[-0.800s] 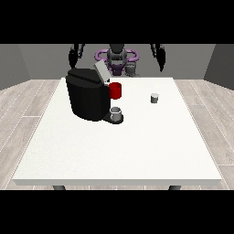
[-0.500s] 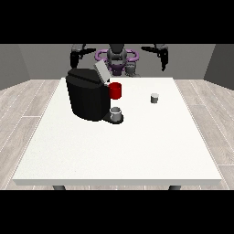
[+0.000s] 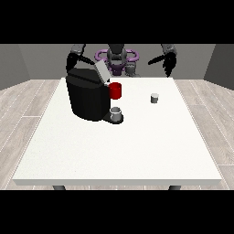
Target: Insert the coffee pod into the coffee machine and close the lid
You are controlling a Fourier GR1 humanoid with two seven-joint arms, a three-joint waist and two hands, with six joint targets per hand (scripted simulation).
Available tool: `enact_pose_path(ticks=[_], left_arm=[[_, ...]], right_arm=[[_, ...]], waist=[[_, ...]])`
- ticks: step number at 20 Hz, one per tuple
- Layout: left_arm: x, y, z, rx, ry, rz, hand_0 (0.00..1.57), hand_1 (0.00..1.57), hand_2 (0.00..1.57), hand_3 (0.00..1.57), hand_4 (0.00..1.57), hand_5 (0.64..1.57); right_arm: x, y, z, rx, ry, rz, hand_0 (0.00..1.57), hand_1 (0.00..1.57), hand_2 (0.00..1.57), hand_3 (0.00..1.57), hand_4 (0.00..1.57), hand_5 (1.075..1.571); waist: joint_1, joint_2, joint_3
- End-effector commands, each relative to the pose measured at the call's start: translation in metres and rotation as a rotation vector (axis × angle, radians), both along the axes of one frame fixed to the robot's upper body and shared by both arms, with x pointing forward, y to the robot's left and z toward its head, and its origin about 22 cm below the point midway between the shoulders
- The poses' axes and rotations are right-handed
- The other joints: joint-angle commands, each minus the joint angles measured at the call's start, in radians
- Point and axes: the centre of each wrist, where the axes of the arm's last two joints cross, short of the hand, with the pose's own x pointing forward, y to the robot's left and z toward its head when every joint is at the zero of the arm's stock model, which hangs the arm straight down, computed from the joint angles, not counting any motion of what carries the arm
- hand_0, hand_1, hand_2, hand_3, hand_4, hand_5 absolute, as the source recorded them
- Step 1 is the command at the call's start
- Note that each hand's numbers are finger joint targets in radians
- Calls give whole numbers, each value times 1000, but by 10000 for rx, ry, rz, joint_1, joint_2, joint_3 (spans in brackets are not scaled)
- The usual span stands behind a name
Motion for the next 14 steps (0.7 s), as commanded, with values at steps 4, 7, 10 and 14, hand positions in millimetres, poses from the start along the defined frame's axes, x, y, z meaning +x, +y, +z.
enact_pose_path(ticks=[4,7,10,14], left_arm=[[26,38,6,1583,239,446,0,0,0,0,0,1571],[48,25,19,2252,463,742,0,0,0,0,0,1571],[57,46,31,2537,757,597,0,0,0,0,0,1571],[64,32,3,2938,1208,488,0,0,0,0,0,1571]], right_arm=[[14,20,25,-128,-630,672,0,0,0,0,0,1571],[21,44,32,151,-930,1182,0,0,0,0,0,1571],[19,43,19,103,-617,790,0,0,0,0,0,1571],[27,51,36,-169,-403,883,0,0,0,0,0,1571]], waist=[[-763,944,-11],[-1191,1450,-7],[-1058,1534,-5],[-1135,1711,-9]])
